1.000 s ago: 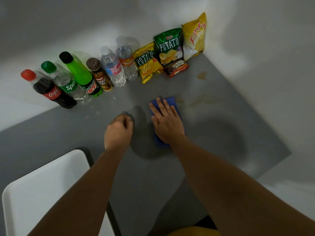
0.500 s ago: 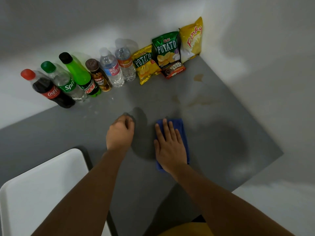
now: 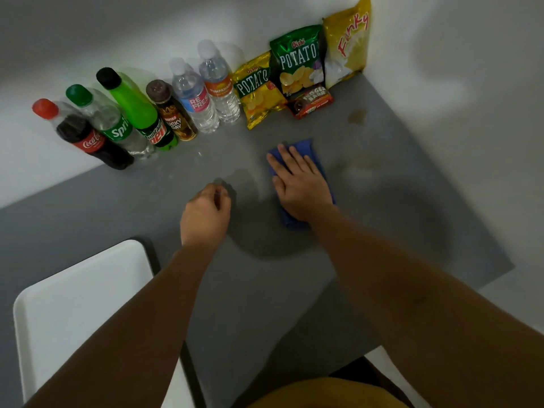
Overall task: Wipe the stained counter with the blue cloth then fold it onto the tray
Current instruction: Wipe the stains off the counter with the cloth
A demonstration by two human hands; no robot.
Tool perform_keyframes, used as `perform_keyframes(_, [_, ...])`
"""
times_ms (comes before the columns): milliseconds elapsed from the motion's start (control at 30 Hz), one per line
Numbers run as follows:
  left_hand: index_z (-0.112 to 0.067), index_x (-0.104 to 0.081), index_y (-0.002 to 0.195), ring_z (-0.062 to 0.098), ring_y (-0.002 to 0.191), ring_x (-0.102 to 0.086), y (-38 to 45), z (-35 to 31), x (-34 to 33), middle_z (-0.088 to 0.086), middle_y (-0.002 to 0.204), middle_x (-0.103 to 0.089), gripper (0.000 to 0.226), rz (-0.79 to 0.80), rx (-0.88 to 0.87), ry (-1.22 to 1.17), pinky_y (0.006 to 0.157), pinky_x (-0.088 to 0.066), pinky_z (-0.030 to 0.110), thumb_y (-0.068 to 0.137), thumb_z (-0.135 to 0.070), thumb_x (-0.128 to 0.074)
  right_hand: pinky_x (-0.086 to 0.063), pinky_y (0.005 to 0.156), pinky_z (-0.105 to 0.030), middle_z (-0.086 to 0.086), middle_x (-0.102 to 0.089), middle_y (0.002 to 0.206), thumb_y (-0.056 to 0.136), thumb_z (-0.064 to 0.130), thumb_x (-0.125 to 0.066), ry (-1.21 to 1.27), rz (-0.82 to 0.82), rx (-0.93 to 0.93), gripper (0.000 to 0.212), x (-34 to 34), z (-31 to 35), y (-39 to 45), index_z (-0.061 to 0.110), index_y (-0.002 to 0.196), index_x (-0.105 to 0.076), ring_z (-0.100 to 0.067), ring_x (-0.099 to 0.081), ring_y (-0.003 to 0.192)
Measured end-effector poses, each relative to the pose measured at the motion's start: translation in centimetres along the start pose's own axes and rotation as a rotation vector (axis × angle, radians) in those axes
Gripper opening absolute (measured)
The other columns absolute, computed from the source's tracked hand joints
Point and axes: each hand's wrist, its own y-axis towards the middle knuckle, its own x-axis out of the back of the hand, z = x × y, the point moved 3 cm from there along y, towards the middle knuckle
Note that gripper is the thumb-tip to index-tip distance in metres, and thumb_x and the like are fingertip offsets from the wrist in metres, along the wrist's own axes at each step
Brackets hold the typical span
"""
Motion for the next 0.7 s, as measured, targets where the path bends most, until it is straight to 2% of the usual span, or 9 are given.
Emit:
perform_keyframes(267, [-0.013, -0.064, 0.104, 0.039, 0.079, -0.065, 0.9, -1.7, -0.7, 0.015, 0.085, -0.068, 0.027, 0.016, 0.003, -0.009, 0.067, -0.054, 0.045, 0.103, -0.034, -0.048, -0.008, 0.127, -0.044, -0.002, -0.007, 0.172, 0.109, 0.04, -0.021, -0.018, -0.039, -0.232, 0.057, 1.8, -4.9, -1.6, 0.026, 0.163, -0.016, -0.023, -0.005, 0.158])
perform_keyframes(467, [-0.013, -0.063, 0.101, 0.033, 0.072, -0.061, 1.7, -2.7, -1.8, 0.007, 0.077, -0.061, 0.025, 0.015, 0.005, -0.03, 0.061, -0.044, 0.035, 0.102, -0.033, -0.047, -0.002, 0.128, -0.041, -0.001, 0.0, 0.172, 0.108, 0.042, -0.018, -0.012, -0.038, -0.344, 0.059, 0.9, -3.2, -5.8, 0.025, 0.164, -0.009, -0.021, 0.004, 0.158])
perform_keyframes(600, [-0.012, -0.062, 0.101, 0.03, 0.068, -0.057, 1.9, -2.9, -2.3, 0.004, 0.074, -0.057, 0.026, -0.027, 0.022, -0.056, 0.06, -0.039, 0.033, 0.102, -0.034, -0.047, 0.002, 0.128, -0.041, -0.003, 0.009, 0.172, 0.107, 0.043, -0.014, -0.012, 0.007, -0.326, 0.062, -0.6, 0.1, -7.8, 0.023, 0.164, -0.001, -0.022, 0.012, 0.157])
perform_keyframes(700, [-0.012, -0.062, 0.102, 0.031, 0.067, -0.059, 1.9, -2.8, -2.2, 0.006, 0.073, -0.059, 0.028, -0.059, 0.023, -0.088, 0.059, -0.041, 0.034, 0.102, -0.035, -0.047, 0.003, 0.127, -0.041, -0.003, 0.011, 0.172, 0.107, 0.043, -0.012, -0.015, 0.019, -0.25, 0.061, -1.6, 2.8, -7.5, 0.022, 0.164, -0.002, -0.022, 0.014, 0.157])
